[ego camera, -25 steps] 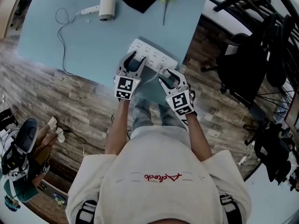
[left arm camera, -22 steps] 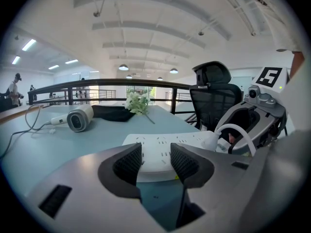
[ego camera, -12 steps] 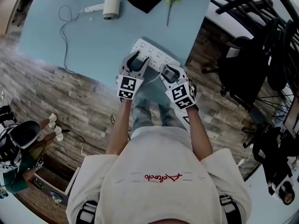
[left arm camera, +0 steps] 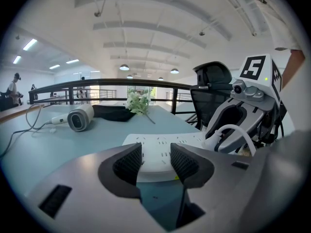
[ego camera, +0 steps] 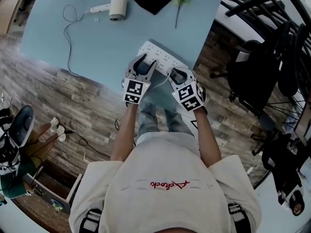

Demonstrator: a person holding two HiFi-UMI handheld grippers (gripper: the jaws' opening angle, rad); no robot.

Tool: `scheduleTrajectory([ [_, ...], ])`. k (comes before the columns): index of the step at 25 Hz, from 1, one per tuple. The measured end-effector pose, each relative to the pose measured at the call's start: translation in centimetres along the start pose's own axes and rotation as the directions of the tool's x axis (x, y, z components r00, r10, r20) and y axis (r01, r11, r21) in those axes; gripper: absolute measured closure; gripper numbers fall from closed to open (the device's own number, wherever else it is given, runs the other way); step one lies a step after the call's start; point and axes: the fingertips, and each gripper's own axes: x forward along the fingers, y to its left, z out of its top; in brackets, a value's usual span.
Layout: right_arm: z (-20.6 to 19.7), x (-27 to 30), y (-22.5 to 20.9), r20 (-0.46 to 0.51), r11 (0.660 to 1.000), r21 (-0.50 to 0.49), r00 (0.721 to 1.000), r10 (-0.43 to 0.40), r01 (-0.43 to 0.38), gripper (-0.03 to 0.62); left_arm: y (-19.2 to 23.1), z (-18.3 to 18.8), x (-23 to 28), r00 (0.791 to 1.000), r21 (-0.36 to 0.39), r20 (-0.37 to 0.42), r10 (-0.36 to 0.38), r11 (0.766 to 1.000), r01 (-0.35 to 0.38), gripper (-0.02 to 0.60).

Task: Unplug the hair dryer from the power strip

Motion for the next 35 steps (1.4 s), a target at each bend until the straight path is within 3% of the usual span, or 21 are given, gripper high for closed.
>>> scheduleTrajectory([
  [9, 0.17, 0.19, 0.18, -0.012, 1.0, 0.004, 0.999, 0.029, -0.029, 0.473, 0.1, 0.05, 0.0, 1.0, -0.006, 0.003, 0.008, 1.0, -0.008, 0.407],
  [18, 0.36, 0.02, -0.02, 0.03, 0.988, 0.135, 0.997, 0.073, -0.077, 0.476, 0.12, 0.16, 0.13, 1.0, -0.009, 0.003, 0.009, 1.0, -0.009, 0.407],
  [25, 0.25, -0.1, -0.08, 0.05, 0.978, 0.18, 0.994, 0.1, -0.108, 0.477, 0.09, 0.09, 0.25, 1.0, -0.009, 0.002, 0.013, 1.0, -0.013, 0.407],
  [35, 0.49, -0.18, 0.11, 0.075, 0.978, 0.166, 0.991, 0.114, -0.125, 0.48, 0.29, 0.08, 0.32, 1.0, -0.017, 0.003, 0.02, 1.0, -0.02, 0.407],
])
